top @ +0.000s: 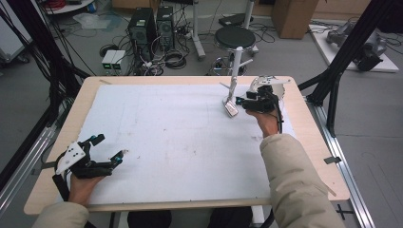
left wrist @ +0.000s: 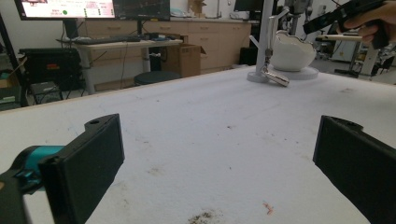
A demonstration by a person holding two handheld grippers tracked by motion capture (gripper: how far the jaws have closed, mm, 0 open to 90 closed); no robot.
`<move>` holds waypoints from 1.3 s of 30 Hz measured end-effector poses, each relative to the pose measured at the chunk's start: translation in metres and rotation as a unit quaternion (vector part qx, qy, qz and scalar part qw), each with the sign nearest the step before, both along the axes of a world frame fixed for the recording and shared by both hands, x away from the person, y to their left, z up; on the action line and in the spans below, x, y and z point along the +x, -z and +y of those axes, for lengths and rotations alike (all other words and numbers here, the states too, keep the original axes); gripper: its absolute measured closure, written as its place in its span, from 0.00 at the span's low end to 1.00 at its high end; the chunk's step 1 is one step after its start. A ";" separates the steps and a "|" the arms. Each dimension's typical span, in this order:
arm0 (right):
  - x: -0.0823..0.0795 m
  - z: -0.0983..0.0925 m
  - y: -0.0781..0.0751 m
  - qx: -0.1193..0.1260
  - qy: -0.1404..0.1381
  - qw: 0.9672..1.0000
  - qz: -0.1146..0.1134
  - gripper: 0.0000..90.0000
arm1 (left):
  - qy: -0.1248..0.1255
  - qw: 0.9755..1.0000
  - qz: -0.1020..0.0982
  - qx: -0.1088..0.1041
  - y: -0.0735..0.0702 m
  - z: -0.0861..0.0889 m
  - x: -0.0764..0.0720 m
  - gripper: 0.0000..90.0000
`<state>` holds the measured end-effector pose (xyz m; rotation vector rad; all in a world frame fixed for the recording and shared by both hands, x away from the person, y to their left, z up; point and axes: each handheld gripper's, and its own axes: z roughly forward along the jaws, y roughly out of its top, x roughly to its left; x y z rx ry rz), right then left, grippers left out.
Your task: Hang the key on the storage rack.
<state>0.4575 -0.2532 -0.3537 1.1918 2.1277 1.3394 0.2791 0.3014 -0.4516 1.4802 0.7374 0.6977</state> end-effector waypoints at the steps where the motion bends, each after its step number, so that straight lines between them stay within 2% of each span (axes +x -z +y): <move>1: -0.004 -0.001 -0.003 0.003 0.001 1.000 -0.005 0.19 | -0.001 1.000 0.000 0.000 0.000 0.000 0.000 0.03; 2: -0.006 -0.001 -0.005 0.002 0.002 1.000 -0.008 0.10 | -0.001 1.000 0.001 0.000 0.000 0.000 0.000 0.03; 3: -0.010 -0.002 -0.008 0.006 -0.007 1.000 -0.013 0.08 | -0.001 1.000 0.001 0.000 0.000 0.000 0.000 0.03; 4: -0.013 -0.005 -0.011 0.012 -0.020 1.000 -0.013 0.01 | -0.001 1.000 0.001 0.000 0.000 0.000 0.000 0.03; 7: -0.026 -0.013 -0.018 0.027 -0.036 0.999 -0.025 0.00 | -0.002 1.000 0.001 0.000 0.000 0.000 0.000 0.03; 10: -0.038 -0.019 -0.022 0.013 -0.043 0.998 -0.037 0.01 | -0.004 1.000 0.003 0.001 0.000 -0.001 0.000 0.03; 14: -0.054 -0.028 -0.021 0.010 -0.054 0.997 -0.051 0.01 | -0.004 1.000 0.004 0.004 0.000 -0.001 0.000 0.03; 15: -0.057 -0.031 -0.019 0.010 -0.059 0.996 -0.061 0.00 | -0.004 1.000 0.004 0.004 0.000 -0.001 0.000 0.03; 21: -0.082 -0.044 0.004 -0.001 -0.066 0.992 -0.109 0.01 | -0.003 1.000 0.002 0.004 0.000 -0.001 0.000 0.03; 22: -0.085 -0.046 0.008 0.000 -0.069 0.991 -0.110 0.00 | -0.003 1.000 0.004 0.005 0.000 -0.001 0.000 0.03; 25: -0.093 -0.053 0.020 0.021 -0.066 0.989 -0.128 0.01 | -0.003 1.000 0.004 0.007 0.000 -0.002 0.001 0.03; 27: -0.099 -0.059 0.027 0.043 -0.070 0.987 -0.141 0.01 | -0.003 1.000 0.002 0.008 0.000 -0.002 0.001 0.03; 32: -0.110 -0.066 0.045 0.069 -0.072 0.984 -0.148 0.01 | -0.005 1.000 0.003 0.006 0.000 -0.002 0.000 0.03; 38: -0.119 -0.070 0.064 0.073 -0.060 0.981 -0.169 0.01 | -0.003 1.000 0.003 0.009 0.000 -0.002 0.000 0.03; 39: -0.120 -0.070 0.066 0.072 -0.057 0.982 -0.163 0.01 | -0.004 1.000 0.002 0.008 0.000 -0.002 0.000 0.03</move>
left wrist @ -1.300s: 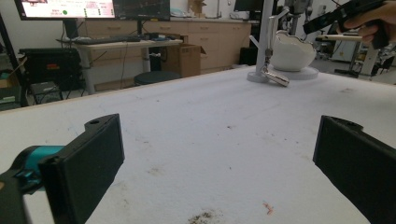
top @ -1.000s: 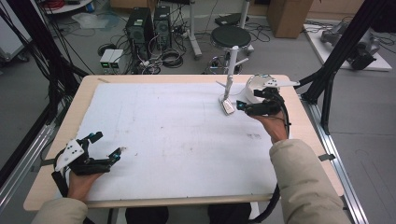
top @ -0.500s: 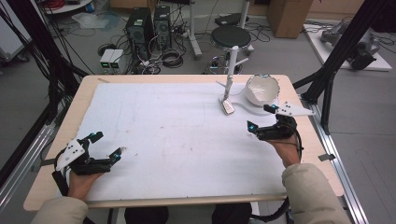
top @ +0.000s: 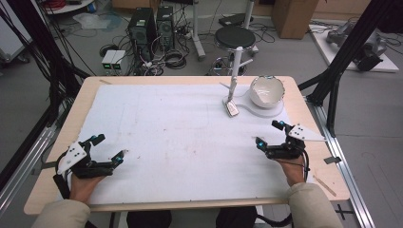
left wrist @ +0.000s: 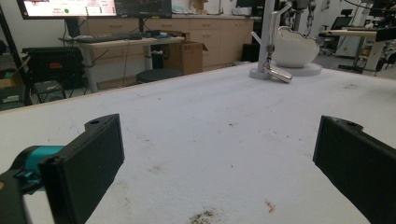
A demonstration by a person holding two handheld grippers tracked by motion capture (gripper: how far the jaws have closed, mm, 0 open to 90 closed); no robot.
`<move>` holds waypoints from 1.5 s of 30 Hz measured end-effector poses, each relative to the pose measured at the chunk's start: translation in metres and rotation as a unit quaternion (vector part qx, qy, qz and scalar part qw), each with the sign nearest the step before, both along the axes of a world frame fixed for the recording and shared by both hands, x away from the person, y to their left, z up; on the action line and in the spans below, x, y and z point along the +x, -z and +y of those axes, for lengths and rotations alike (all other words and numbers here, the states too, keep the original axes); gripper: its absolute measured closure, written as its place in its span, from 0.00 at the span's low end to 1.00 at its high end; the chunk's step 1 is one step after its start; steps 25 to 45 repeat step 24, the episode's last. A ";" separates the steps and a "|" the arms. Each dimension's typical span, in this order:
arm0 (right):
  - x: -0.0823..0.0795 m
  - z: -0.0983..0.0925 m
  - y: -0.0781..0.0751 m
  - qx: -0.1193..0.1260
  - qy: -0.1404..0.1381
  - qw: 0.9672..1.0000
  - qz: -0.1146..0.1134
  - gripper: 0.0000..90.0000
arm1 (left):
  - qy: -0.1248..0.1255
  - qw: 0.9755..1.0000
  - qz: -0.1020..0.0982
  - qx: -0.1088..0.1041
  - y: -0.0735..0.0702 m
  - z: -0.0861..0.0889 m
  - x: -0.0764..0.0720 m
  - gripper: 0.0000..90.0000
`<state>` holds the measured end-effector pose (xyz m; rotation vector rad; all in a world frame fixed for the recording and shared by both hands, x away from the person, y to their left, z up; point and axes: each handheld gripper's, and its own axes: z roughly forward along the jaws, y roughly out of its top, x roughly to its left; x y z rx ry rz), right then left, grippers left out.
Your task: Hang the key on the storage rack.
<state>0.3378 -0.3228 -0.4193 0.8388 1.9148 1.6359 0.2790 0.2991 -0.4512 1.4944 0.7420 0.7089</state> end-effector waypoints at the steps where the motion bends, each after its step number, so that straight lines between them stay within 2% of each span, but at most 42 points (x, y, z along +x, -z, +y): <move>1: 0.000 0.001 0.002 -0.002 0.007 1.000 0.005 0.01 | 0.000 1.000 -0.001 0.000 0.000 0.000 0.000 0.03; 2: -0.001 0.001 0.004 -0.002 0.010 1.000 -0.001 0.01 | -0.001 1.000 0.000 0.000 0.000 0.000 0.000 0.03; 8: -0.007 -0.001 0.018 0.005 0.003 1.000 0.007 0.01 | -0.002 1.000 -0.001 0.001 0.000 0.000 0.000 0.03; 13: -0.013 -0.003 0.029 0.017 -0.003 1.000 0.000 0.01 | -0.002 1.000 -0.002 0.002 0.000 0.000 0.000 0.03; 14: -0.015 -0.004 0.029 0.023 -0.002 1.000 -0.009 0.01 | -0.001 1.000 -0.003 0.003 0.000 0.000 0.000 0.03; 19: -0.017 -0.006 0.030 0.034 -0.006 0.999 -0.014 0.01 | -0.003 1.000 -0.005 -0.003 0.000 0.000 -0.001 0.03; 24: -0.018 -0.004 0.030 0.025 0.002 1.000 -0.017 0.01 | -0.008 1.000 -0.006 -0.001 0.000 0.000 -0.001 0.03; 45: -0.018 -0.004 0.030 0.025 0.002 1.000 -0.017 0.01 | -0.008 1.000 -0.006 -0.001 0.000 0.000 -0.001 0.03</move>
